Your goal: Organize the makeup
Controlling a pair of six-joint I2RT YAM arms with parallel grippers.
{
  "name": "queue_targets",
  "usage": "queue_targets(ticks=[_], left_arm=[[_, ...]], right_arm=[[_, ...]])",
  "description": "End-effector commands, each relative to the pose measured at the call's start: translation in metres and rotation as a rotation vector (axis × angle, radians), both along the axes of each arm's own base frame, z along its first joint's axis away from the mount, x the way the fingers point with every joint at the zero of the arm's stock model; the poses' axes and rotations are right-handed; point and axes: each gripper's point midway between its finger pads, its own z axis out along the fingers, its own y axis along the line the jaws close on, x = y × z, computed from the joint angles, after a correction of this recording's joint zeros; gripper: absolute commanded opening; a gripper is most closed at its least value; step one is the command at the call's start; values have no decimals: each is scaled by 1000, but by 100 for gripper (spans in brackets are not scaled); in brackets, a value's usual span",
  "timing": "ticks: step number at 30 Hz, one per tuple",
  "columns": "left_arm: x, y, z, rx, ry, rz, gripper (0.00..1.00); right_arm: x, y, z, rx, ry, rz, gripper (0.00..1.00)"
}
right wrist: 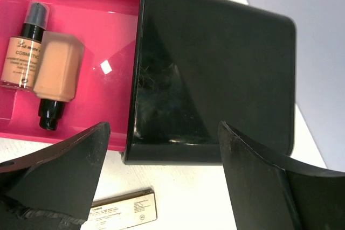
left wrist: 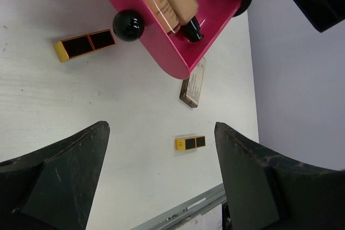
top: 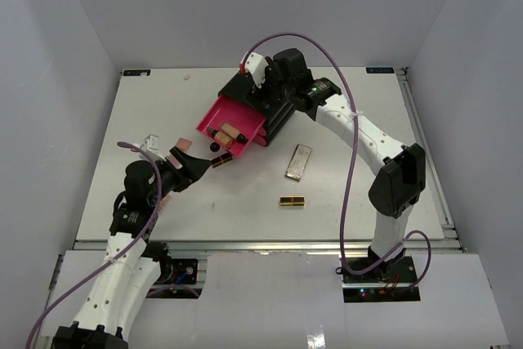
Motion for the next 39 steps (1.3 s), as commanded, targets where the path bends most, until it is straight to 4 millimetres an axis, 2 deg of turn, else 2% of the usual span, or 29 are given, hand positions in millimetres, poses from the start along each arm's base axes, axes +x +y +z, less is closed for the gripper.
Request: queue_targets(ticks=[1,7,15,18,22,26,29,34,39], left_arm=[[3,-17,-9,-53,-38,-95,90],[14,-24,-15,-79,-34,-119,86],[22,-27,-47,-78,22,-105,82],[22,-27,-55,-68,30,-97,81],[21,-26,-62,-57,29,-88,81],[20,-28,-69,-59,26,-96,81],[20,-32,-78,-63,29,-115,81],[22,-37,-87,-72,26,-131,80],[31,-40,-88,-61,17,-133,79]], right_arm=[[8,17,4,63,21,30,88],[19,22,-10,45,34,8,88],[29,22,-24,-32,-37,-64,87],[28,23,-38,-90,-96,-111,85],[21,25,-46,-156,-183,-145,83],[17,26,-52,-202,-237,-159,79],[15,23,-57,-242,-276,-187,72],[15,22,-51,-268,-344,-219,61],[11,24,-48,-280,-371,-215,49]])
